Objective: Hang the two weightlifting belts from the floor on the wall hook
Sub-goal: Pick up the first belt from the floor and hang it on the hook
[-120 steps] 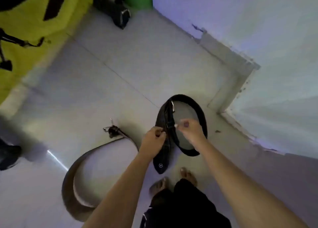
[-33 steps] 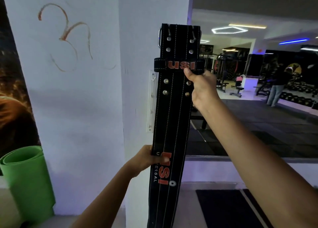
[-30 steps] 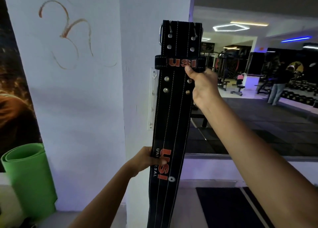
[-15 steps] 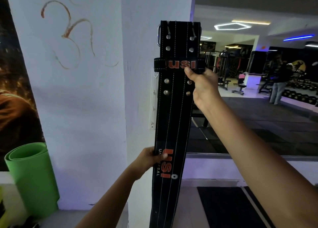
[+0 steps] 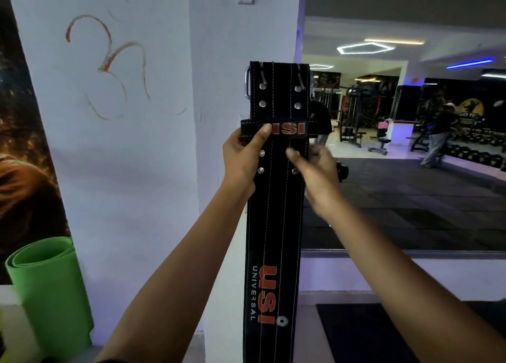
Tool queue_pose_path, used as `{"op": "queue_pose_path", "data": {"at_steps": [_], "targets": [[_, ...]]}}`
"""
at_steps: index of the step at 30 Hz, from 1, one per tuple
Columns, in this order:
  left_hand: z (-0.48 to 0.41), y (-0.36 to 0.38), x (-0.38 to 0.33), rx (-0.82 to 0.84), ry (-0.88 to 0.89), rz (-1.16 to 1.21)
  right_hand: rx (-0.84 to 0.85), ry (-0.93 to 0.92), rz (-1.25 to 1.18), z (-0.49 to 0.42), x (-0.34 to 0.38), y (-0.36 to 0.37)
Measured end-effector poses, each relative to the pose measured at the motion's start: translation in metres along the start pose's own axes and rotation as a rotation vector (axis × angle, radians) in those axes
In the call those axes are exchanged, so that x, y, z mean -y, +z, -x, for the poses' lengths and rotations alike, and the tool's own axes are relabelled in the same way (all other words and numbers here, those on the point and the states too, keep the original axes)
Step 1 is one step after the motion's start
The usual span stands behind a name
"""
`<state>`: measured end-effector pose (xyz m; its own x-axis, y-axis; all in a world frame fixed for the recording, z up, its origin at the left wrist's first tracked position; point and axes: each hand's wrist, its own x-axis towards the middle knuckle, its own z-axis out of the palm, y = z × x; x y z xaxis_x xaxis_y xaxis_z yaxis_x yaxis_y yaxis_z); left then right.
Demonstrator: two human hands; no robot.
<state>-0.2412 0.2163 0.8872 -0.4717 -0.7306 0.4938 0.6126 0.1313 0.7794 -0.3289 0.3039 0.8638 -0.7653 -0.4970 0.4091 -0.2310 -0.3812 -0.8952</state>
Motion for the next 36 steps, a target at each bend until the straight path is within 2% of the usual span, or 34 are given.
{"op": "queue_pose_path", "data": {"at_steps": [6,9,14,20,22,25,30,33,36], "targets": [[-0.007,-0.003,-0.007,-0.007,0.004,0.001,0.344,0.293,0.065,0.067,-0.083,-0.031],[-0.008,-0.002,-0.008,-0.009,0.022,0.004,0.321,0.299,0.008,0.061,-0.077,-0.029],[-0.005,-0.001,-0.014,0.015,0.040,0.031,0.257,0.139,-0.091,0.037,-0.044,-0.021],[-0.001,-0.007,-0.017,0.001,0.024,0.028,0.359,0.360,0.089,0.082,-0.094,-0.046],[-0.001,-0.008,-0.018,-0.006,0.021,0.030,0.358,0.382,0.109,0.082,-0.099,-0.048],[-0.005,-0.011,-0.018,-0.018,0.025,0.030,0.331,0.342,0.046,0.069,-0.091,-0.041],[0.000,-0.014,-0.006,-0.013,0.018,0.015,0.267,0.198,-0.127,0.036,-0.035,-0.023],[-0.010,-0.011,-0.018,-0.007,0.052,0.032,0.258,0.083,-0.032,0.007,0.011,-0.003],[-0.010,-0.014,-0.018,-0.002,0.052,0.005,0.167,0.041,-0.041,-0.007,0.033,0.007]]}}
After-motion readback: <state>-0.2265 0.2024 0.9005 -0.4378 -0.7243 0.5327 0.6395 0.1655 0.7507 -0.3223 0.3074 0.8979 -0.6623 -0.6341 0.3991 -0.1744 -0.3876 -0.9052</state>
